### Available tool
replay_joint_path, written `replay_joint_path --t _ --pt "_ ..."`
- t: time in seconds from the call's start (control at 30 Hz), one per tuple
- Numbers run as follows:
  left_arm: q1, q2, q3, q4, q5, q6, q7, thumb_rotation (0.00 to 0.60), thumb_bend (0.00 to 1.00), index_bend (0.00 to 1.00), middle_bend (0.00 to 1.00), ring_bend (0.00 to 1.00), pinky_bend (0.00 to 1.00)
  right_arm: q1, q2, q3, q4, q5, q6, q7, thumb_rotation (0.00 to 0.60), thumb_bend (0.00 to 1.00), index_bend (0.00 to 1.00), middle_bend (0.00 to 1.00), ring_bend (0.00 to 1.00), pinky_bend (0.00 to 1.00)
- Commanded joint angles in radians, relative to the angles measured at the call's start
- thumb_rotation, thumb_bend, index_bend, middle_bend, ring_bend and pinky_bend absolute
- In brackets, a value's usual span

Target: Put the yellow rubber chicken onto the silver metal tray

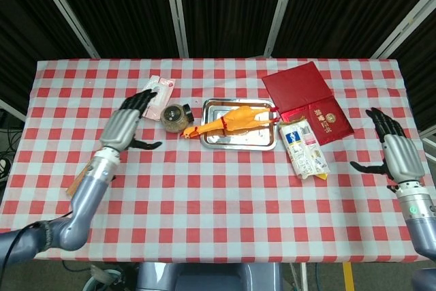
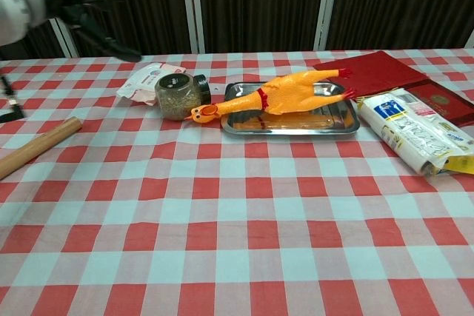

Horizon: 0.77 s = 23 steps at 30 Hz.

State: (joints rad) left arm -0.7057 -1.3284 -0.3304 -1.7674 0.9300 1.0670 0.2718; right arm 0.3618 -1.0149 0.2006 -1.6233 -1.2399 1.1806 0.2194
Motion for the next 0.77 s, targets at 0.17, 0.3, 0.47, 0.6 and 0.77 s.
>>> replay_joint_path --t 0.17,0.3,0.47,0.6,0.77 --pt "0.268 0.175 0.206 -0.133 0.289 0.241 -0.147 0.6 0.09 0.05 0.01 0.0 0.07 -0.061 -0.078 -0.037 0.095 -0.049 0.11 -0.043 0.6 0.12 0.0 0.0 0.0 0.02" --pt "0.368 0.21 0.262 -0.125 0.38 0.359 -0.202 0.6 0.08 0.05 0.01 0.0 0.07 -0.096 -0.117 -0.061 0.133 -0.085 0.182 -0.102 0.6 0.12 0.0 0.0 0.0 0.0" --pt "0.47 0.235 0.314 -0.103 0.44 0.464 -0.259 0.6 0.08 0.07 0.01 0.0 0.07 -0.139 -0.145 -0.093 0.137 -0.117 0.241 -0.162 0.6 0.12 0.0 0.0 0.0 0.0" --pt "0.533 0.244 0.346 -0.074 0.471 0.521 -0.274 0.6 0.09 0.07 0.01 0.0 0.07 -0.173 -0.169 -0.109 0.137 -0.137 0.298 -0.233 0.6 0.12 0.0 0.0 0.0 0.0" --pt "0.591 0.231 0.378 -0.039 0.505 0.556 -0.283 0.6 0.08 0.08 0.01 0.0 0.07 -0.203 -0.196 -0.121 0.132 -0.16 0.341 -0.262 0.6 0.12 0.0 0.0 0.0 0.0"
